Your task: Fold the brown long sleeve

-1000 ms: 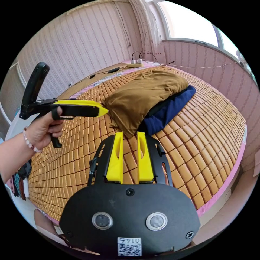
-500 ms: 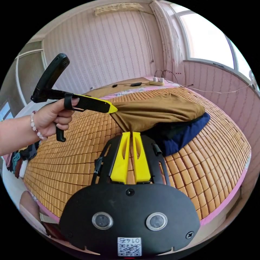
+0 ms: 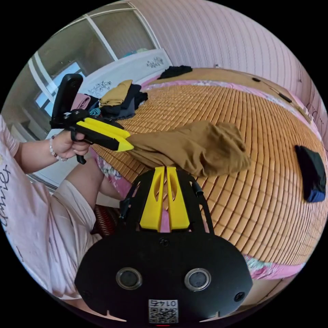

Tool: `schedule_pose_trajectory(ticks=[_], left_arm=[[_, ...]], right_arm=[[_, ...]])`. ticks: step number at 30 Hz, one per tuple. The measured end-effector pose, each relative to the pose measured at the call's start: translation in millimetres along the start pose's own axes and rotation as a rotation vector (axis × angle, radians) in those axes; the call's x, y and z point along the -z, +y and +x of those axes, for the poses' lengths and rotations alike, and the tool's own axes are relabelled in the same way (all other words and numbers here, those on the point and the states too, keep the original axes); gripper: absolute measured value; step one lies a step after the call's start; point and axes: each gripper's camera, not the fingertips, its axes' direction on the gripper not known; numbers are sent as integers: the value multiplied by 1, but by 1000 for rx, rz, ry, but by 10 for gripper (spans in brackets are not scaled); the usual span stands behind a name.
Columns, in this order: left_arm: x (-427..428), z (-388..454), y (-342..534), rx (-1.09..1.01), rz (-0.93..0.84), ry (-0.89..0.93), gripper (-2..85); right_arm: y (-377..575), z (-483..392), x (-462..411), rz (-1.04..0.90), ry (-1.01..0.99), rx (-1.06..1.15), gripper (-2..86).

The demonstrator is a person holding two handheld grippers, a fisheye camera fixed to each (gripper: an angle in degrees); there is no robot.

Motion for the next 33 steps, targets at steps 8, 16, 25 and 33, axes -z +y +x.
schedule_pose_trajectory(ticks=[8,16,25,33], left_arm=[[16,-21,94,264,46,38,39],[35,-50,149,397,56,-43,46],[41,-41,155,339,73,-73,60],[18,-43,124,292,32,-105,88]], right_arm=[[-4,-42,-1,-264,309,-30,17],[-115,-132,-58,-294,233,232,116],[-177,-121,-104,-353,273,119,7],[-102,-24,73,-51,201,-210,4]])
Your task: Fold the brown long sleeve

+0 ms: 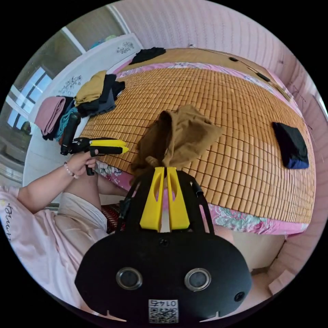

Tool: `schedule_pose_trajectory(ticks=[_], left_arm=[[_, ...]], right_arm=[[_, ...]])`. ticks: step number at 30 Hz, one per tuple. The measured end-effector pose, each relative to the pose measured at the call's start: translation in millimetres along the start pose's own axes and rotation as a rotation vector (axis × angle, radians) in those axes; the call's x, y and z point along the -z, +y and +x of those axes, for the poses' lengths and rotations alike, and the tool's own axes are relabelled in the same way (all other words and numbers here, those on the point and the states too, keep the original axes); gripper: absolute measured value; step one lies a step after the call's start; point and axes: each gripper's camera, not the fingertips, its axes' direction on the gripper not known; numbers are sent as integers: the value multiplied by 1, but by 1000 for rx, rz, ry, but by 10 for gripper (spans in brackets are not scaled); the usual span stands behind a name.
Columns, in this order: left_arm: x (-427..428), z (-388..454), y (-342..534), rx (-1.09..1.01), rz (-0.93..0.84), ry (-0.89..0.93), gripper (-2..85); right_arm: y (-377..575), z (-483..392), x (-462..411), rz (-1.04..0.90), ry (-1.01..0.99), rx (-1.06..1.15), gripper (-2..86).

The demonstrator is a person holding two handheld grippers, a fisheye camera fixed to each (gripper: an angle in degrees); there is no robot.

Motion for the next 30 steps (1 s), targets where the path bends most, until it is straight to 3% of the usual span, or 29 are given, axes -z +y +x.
schedule_pose_trajectory(ticks=[6,13,22,30], left_arm=[[-24,10,-5,-33,-200,-133,41],[20,7,53,-35,-90,13,-8],[161,5,151,-36,291,186,-10],[341,17,237,-85,743,170,-10]], right_arm=[[58,74,48,47,-10,-235,5],[93,102,85,140,-143,-312,4],[113,111,178,383,-267,-348,3],[100,60,308,696,-338,-108,3]])
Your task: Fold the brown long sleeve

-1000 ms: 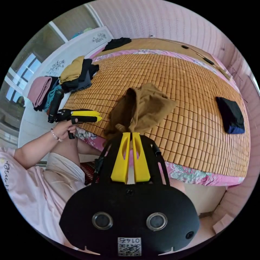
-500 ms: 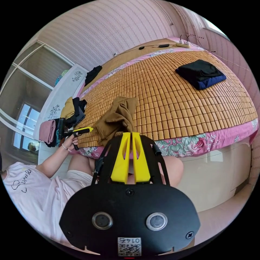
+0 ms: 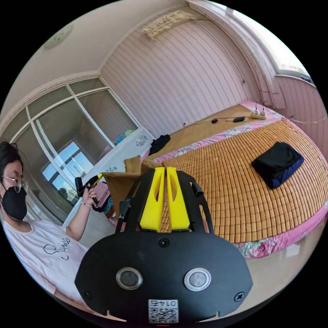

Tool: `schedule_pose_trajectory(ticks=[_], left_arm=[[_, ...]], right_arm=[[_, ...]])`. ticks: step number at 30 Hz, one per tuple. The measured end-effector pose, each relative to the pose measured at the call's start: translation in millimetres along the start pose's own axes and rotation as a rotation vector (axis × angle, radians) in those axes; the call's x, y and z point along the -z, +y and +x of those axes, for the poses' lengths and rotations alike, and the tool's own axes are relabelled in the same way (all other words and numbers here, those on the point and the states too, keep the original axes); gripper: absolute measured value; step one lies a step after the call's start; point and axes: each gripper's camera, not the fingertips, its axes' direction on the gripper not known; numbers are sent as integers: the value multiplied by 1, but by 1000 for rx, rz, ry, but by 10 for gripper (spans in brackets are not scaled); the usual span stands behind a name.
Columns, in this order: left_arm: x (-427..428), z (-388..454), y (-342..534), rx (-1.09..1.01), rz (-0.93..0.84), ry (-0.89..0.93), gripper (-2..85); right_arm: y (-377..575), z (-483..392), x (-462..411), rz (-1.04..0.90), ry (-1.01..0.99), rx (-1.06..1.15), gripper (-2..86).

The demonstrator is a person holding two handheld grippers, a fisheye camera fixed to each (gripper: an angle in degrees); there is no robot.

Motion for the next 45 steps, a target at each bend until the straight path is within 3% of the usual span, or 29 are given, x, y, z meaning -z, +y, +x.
schedule_pose_trajectory(ticks=[4,8,10,16,24,28,33,35,38,40,42,45], left_arm=[[54,22,3,-2,109,-4,-10],[116,70,7,-112,213,-43,-10],[140,93,7,-170,251,-101,-10],[246,163,10,-341,537,-48,-10],[351,247,6,-556,819,-125,-10],[346,239,-13,-508,773,-155,-10],[251,178,-53,-299,434,-248,-10],[209,154,-61,-231,308,-292,-10],[172,136,-76,-172,258,-287,-10],[177,147,-98,-199,331,-301,-10],[206,175,-126,-261,527,-289,-10],[229,210,-141,-393,684,-291,-10]], right_arm=[[-16,-31,15,25,-62,31,3],[-51,-95,47,43,-27,197,2],[-65,-125,70,109,-29,263,2],[-99,-231,190,385,-149,507,1],[-124,-383,293,582,-36,869,1],[-154,-388,266,481,52,851,0],[-207,-282,113,31,174,547,1],[-209,-237,62,-22,233,414,0],[-231,-218,46,87,242,350,0],[-262,-239,69,210,199,405,0],[-294,-276,113,420,141,495,0],[-304,-303,125,489,166,580,1]])
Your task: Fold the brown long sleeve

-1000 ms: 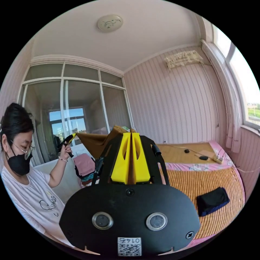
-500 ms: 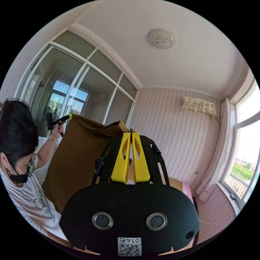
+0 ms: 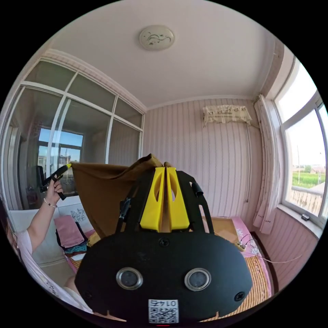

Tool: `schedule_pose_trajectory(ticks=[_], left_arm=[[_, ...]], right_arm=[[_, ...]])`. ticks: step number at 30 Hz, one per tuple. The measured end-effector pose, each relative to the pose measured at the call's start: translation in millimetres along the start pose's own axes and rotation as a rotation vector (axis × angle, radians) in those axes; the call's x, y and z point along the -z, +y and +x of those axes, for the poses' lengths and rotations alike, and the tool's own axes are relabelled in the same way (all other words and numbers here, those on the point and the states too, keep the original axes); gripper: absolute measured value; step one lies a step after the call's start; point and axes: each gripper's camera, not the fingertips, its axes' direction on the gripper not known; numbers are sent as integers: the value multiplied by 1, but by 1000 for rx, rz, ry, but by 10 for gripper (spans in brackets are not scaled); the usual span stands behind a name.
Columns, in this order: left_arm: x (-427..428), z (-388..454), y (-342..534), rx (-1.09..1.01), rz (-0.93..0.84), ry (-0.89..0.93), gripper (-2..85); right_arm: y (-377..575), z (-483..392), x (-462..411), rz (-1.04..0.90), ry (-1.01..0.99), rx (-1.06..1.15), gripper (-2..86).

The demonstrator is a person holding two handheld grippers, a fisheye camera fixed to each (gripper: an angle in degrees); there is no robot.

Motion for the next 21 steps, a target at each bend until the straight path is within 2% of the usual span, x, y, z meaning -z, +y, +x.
schedule_pose_trajectory(ticks=[4,10,12,15,17,21], left_arm=[[-11,0,23,-77,-79,18,-10],[-51,-33,189,-65,-552,14,-10],[-63,-47,277,28,-786,42,-10],[-73,-64,384,201,-1014,95,-10],[-79,-74,436,343,-1147,121,-10],[-89,-84,504,422,-1367,82,-10]], right_arm=[[55,-6,-29,-103,63,75,1],[294,33,-109,-545,-5,-88,1],[415,46,-138,-770,-27,-201,2],[556,61,-163,-1031,-15,-361,1],[625,69,-168,-1170,6,-463,2],[723,82,-157,-1328,11,-608,2]])
